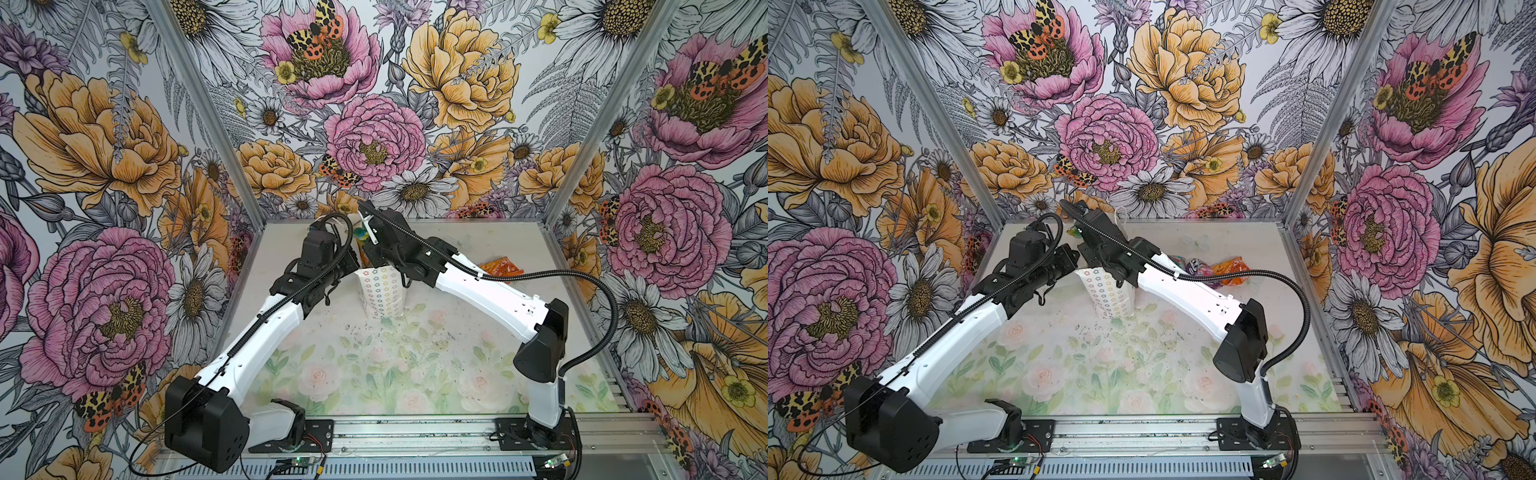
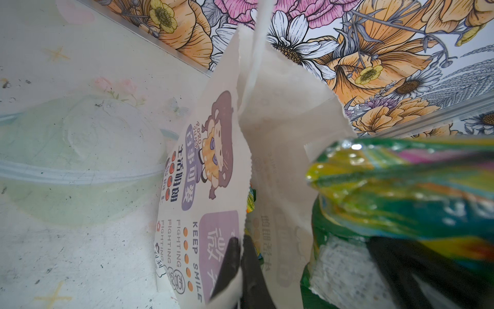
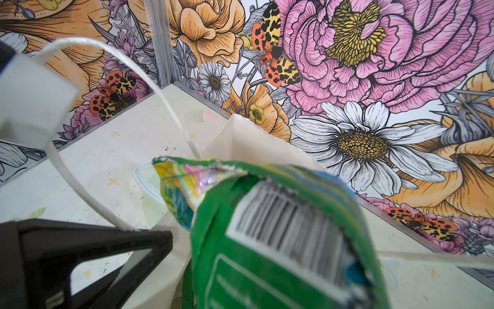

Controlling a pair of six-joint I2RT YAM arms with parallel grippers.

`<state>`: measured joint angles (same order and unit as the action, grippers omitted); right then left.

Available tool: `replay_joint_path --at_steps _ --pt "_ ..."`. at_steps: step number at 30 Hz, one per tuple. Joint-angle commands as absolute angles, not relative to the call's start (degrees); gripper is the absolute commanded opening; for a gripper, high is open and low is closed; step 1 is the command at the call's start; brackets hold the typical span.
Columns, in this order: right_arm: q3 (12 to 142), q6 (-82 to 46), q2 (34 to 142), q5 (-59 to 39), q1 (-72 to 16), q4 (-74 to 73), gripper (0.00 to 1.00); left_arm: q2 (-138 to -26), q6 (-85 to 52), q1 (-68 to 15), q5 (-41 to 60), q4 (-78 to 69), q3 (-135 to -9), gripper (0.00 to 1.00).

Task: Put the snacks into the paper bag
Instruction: 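Lower the green-and-yellow packet into the bag with the right gripper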

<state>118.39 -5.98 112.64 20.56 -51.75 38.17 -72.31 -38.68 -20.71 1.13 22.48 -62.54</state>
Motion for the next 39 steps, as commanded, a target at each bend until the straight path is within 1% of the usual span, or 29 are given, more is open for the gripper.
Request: replay_joint_path --at_steps 1,14,22,24,27,29,33,39 --pt "121.3 -7.5 113.6 18.6 -52.0 38.0 0.04 -70.9 -38.3 -20.2 2.7 23.0 -62.1 0.00" --pt "123.2 -9.2 114.9 15.7 -52.0 40.6 0.04 -70.5 -38.3 -20.0 2.3 22.9 -61.7 0.00" --pt "123.8 -11.6 115.2 12.1 -51.7 41.0 0.06 -70.5 -38.3 -20.1 2.4 22.9 -61.7 0.00" --pt "123.9 -12.3 115.2 11.3 -51.5 41.0 0.11 -70.4 -38.3 -20.0 2.5 22.9 -61.6 0.00" --pt "124.0 -13.3 115.1 10.9 -51.1 41.1 0.26 -70.3 -38.3 -20.0 2.4 22.9 -61.5 0.00" --pt "124.0 -13.7 115.1 10.9 -50.9 41.2 0.34 -70.2 -38.3 -19.9 2.4 23.0 -61.4 0.00" --pt "123.9 -14.0 114.9 10.9 -50.6 41.3 0.41 -70.3 -38.3 -19.9 2.4 22.9 -61.4 0.00" --pt "123.9 -14.2 114.6 10.9 -50.5 41.3 0.44 -70.4 -38.4 -19.9 2.5 22.9 -61.4 0.00"
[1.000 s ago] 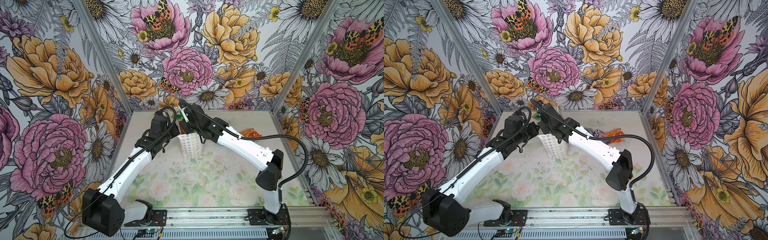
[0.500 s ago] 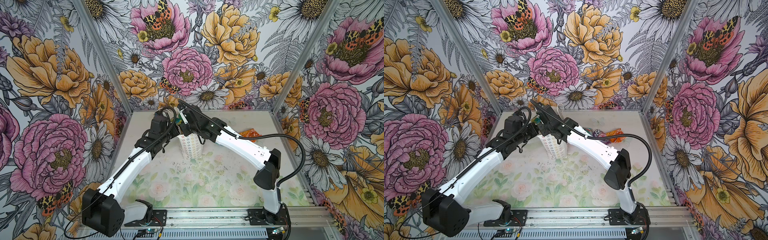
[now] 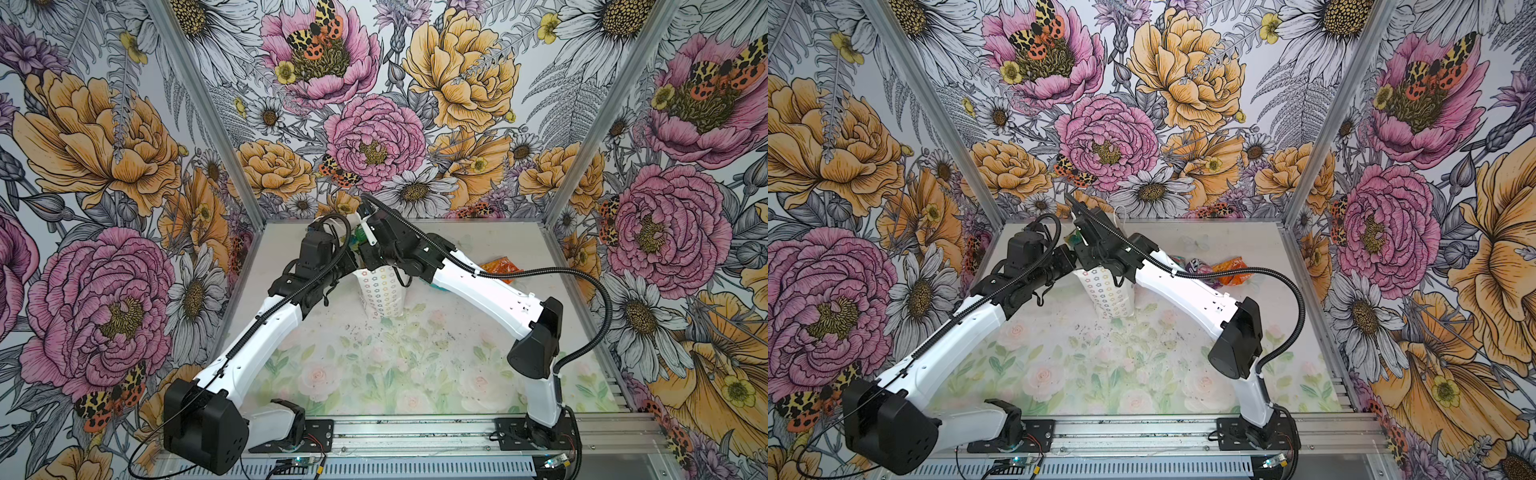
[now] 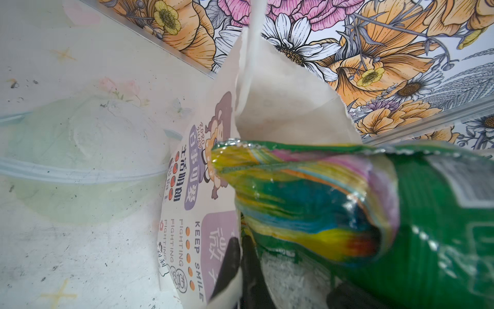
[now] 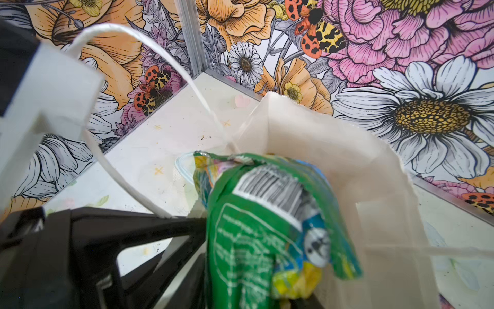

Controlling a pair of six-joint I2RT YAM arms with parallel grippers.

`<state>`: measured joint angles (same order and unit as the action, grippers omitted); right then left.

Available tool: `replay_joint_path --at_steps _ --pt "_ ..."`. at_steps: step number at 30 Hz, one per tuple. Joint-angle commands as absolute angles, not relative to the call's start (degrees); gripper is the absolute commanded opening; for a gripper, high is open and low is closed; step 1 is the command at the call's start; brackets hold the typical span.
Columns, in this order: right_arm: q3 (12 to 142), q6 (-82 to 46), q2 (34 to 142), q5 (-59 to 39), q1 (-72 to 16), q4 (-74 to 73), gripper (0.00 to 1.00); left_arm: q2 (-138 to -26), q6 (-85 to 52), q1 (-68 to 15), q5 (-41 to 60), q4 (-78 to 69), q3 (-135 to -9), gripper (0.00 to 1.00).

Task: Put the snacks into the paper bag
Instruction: 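Open the right gripper to release the packet inside the bag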

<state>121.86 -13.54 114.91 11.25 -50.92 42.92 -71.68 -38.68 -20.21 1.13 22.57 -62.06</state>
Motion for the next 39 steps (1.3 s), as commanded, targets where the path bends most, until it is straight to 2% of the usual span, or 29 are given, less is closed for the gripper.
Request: replay_joint_path --at_steps 1,17,39 --pt "123.9 -14.2 114.5 11.0 -50.4 41.3 0.44 -70.4 -38.4 -19.7 2.6 22.9 -61.4 0.00" --pt "122.4 -14.5 112.8 15.5 -49.6 41.6 0.52 -70.2 -38.4 -19.9 2.5 22.9 -61.3 0.00" --pt "120.4 -13.9 108.5 16.7 -49.3 41.6 0.54 -70.4 -38.5 -19.8 2.4 22.9 -61.4 0.00"
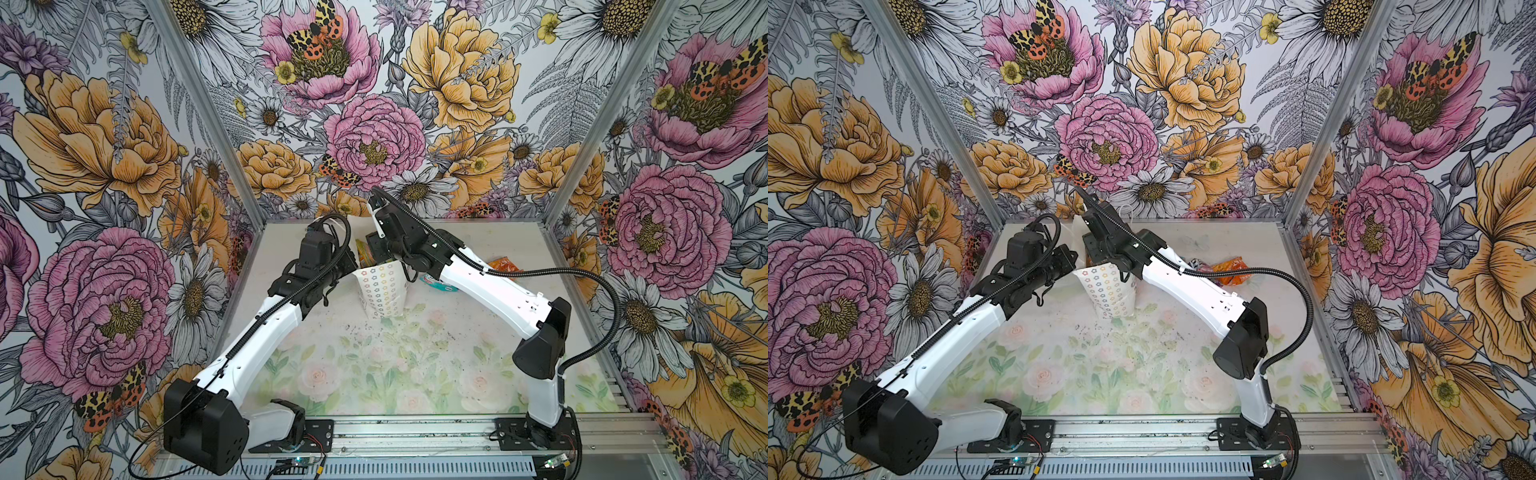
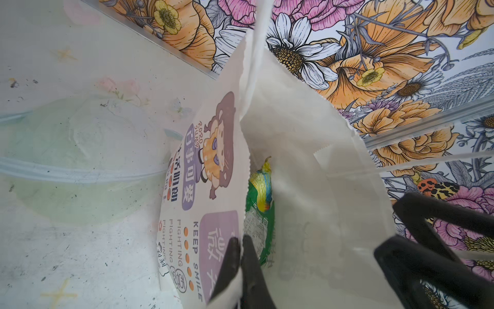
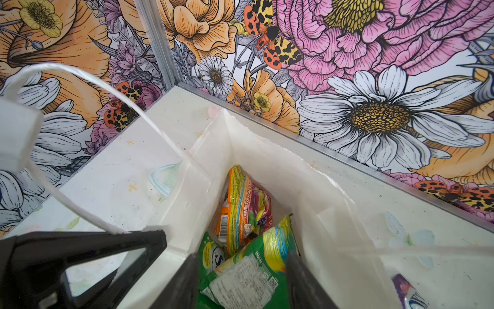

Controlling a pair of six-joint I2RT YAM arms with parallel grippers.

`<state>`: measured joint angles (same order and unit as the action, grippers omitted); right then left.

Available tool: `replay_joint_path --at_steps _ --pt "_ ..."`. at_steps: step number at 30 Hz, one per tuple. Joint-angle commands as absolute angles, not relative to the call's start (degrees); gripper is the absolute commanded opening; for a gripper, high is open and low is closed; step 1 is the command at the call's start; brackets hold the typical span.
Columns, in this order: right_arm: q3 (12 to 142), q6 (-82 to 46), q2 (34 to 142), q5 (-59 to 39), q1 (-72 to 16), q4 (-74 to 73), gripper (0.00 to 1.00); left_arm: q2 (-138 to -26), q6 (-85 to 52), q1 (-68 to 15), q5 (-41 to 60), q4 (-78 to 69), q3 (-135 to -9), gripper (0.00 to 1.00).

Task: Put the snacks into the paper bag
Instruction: 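Open the right gripper to release the packet inside the bag, then raise the right gripper from the bag and move it over the orange packet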

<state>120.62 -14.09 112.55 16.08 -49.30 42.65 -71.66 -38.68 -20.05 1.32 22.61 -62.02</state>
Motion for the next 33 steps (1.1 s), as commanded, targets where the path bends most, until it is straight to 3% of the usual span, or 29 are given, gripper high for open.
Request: replay_joint_path --at_steps 1,22,33 --pt "120.2 -13.9 108.1 16.6 -49.4 41.6 0.54 -70.4 -38.5 -19.9 2.4 22.9 -61.4 0.00" --pt "110.1 -14.2 95.0 25.6 -46.9 41.5 0.64 -69.6 -38.2 -19.4 2.9 22.9 -61.0 0.00" --pt "103.5 -19.8 90.2 31.6 -43.3 41.5 0.85 -69.4 -38.2 -19.3 3.1 23.0 -60.9 0.00"
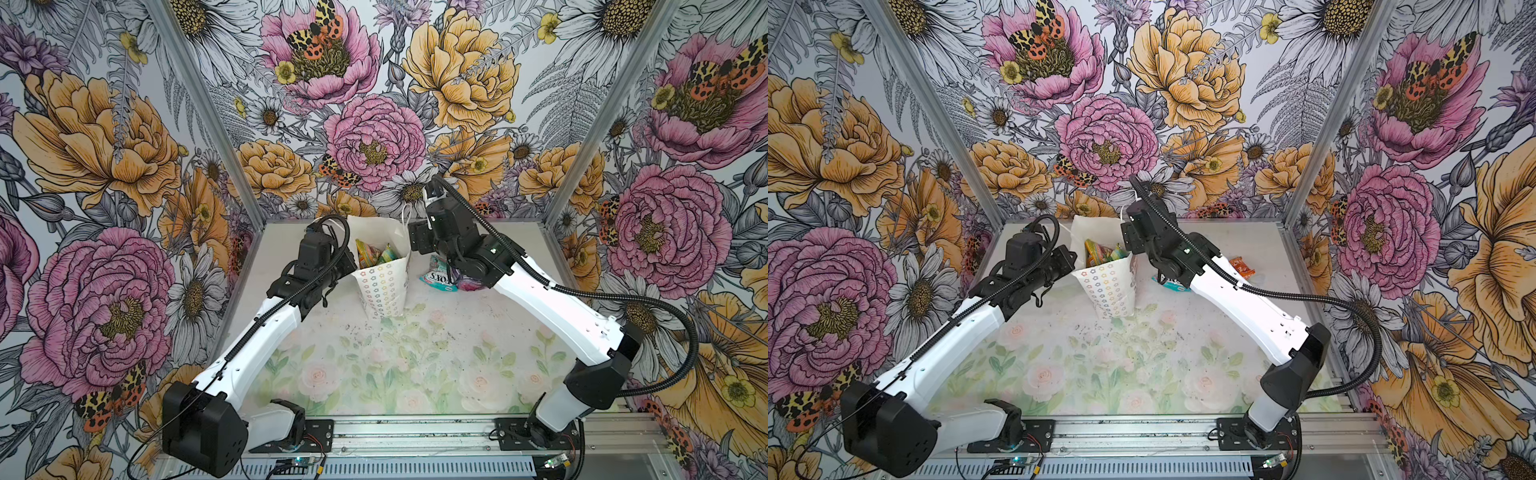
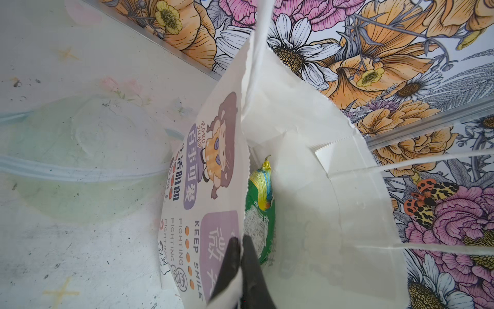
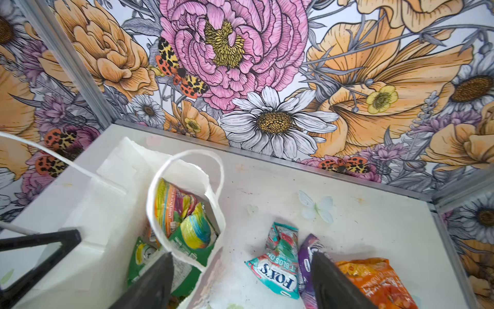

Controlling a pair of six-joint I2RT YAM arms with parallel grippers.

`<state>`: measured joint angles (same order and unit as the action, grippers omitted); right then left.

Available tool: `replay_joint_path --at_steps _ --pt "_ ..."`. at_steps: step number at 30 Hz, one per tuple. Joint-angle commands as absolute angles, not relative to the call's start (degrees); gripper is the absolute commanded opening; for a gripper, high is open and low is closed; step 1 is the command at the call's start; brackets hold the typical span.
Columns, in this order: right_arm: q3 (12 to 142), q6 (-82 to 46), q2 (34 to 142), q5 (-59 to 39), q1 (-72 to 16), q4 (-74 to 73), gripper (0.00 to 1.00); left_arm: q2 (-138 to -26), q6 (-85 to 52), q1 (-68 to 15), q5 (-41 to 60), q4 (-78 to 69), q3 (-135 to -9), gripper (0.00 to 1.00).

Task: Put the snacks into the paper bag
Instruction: 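Raise the right gripper from the bag and move it over the orange packet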

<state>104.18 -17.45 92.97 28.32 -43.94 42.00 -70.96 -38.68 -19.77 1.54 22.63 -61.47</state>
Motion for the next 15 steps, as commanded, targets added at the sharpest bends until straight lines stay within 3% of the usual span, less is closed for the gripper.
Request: replay_joint_path --at_steps 1,7,15 --pt "103.0 -20.3 89.9 32.1 -43.1 41.5 0.86 -69.4 -38.2 -19.2 3.1 22.9 -60.9 0.00" --pt "99.6 -23.9 88.1 35.9 -41.3 41.4 0.92 -69.3 -38.3 -19.1 3.0 23.0 -60.8 0.00" --pt "93.0 -33.5 86.2 34.4 -36.0 41.4 0.91 -69.2 -38.4 -19.2 3.0 23.0 -60.7 0.00"
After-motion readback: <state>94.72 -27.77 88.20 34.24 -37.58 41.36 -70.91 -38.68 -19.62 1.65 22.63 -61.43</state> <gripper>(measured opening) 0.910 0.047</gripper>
